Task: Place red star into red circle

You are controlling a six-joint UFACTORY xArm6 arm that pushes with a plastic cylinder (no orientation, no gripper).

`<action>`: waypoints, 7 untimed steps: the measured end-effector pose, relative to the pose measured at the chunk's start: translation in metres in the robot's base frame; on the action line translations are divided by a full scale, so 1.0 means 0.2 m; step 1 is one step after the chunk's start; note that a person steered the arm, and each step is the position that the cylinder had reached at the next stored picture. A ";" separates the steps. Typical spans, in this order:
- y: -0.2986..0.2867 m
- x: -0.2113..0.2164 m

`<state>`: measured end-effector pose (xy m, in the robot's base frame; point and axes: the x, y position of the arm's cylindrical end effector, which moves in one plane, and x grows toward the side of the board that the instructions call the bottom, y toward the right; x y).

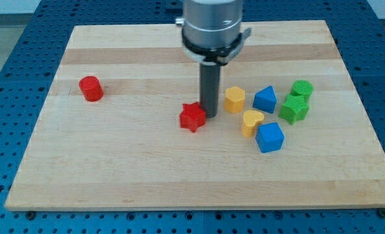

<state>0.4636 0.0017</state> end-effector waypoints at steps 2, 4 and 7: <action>-0.18 0.41; -0.05 0.41; -0.51 0.10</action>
<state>0.4841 -0.1005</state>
